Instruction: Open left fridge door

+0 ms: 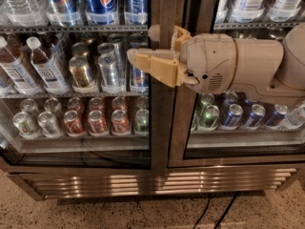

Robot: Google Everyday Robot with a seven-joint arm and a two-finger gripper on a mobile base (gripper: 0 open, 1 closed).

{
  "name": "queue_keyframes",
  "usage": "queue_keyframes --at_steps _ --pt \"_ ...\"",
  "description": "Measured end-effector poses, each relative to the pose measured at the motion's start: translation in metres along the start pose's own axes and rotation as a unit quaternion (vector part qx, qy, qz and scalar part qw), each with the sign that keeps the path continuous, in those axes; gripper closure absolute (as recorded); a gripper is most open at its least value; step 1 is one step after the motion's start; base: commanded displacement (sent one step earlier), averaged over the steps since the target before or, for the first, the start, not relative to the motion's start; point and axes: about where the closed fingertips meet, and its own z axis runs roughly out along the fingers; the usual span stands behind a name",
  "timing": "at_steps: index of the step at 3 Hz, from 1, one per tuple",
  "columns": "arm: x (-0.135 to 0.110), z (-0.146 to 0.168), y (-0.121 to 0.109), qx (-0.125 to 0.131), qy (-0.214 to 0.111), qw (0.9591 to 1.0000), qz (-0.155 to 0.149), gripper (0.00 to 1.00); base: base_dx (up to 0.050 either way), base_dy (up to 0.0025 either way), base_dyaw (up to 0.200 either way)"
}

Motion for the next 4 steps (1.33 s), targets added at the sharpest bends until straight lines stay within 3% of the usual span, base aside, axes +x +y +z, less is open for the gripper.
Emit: queue_keyframes --at_steps 4 --pt "0.0 0.0 0.0 0.0 0.0 1.0 0.0 1.0 -0.05 0.0 0.0"
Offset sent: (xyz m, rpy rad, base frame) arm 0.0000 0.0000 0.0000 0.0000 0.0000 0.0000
